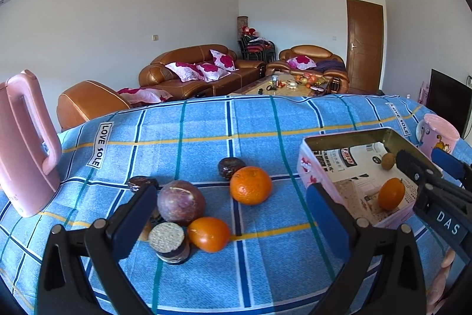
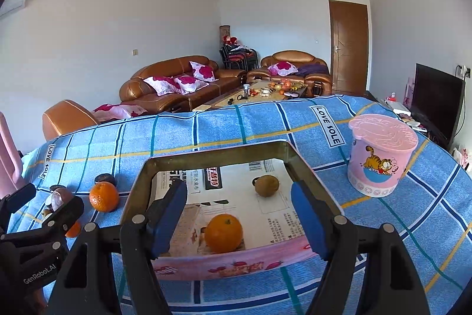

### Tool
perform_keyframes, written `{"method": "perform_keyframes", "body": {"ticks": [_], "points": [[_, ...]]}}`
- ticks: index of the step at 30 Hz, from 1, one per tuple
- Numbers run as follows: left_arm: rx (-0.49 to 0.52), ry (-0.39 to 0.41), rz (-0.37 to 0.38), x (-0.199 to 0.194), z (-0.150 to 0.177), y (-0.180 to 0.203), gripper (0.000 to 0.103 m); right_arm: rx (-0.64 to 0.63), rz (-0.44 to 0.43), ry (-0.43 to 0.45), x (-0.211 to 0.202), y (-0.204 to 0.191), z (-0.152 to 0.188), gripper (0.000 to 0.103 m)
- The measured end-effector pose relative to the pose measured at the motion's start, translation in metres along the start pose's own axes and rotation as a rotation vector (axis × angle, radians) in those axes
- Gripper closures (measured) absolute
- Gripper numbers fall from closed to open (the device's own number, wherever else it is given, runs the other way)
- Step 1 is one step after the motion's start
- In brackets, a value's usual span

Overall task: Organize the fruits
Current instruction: 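Open and lift both tools out of the pink tin, then grasp an orange from the cluster with the right tool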

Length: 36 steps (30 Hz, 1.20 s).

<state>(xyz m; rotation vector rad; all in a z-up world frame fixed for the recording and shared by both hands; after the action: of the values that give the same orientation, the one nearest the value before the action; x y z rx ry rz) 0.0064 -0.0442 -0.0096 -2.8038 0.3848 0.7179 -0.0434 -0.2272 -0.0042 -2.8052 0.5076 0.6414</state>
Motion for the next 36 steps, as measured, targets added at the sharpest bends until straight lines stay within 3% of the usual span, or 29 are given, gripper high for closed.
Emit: {"method": "perform_keyframes", "body": {"ticks": [13,27,33,36], "points": [[-0.036,-0.026,-0.048,0.001,0.011,-0.048,0.0,-0.108,-0.041,-0.015,-0.002,-0.066,0.015,0.028],[-0.086,-0.053,-0.141,0.005,0.014,-0.1,0.0,-0.151,-0.086,-0.075,0.006,-0.104,0.024,0.029],[-0.167,-0.086,-0.182,0.007,0.018,-0.141,0.0,-0.202,-0.184,-0.125,0.006,-0.122,0.032,0.029],[-0.165,-0.1,-0.187,0.008,0.019,-0.151,0.001,-0.24,-0.253,-0.165,0.006,-0.137,0.039,0.038]]}}
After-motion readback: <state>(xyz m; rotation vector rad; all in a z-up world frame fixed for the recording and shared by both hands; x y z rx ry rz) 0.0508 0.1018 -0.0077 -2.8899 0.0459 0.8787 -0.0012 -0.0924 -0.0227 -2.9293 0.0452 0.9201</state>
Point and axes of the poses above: each gripper's, at about its wrist camera, not at the fingertips, and x roughly the way its jaws point, y to its right, z to its underside, the point moved 2 cm from there along x, roughly the way its jaws point, and after that the axes turned 7 degrees about x, right-handed, at the moved point
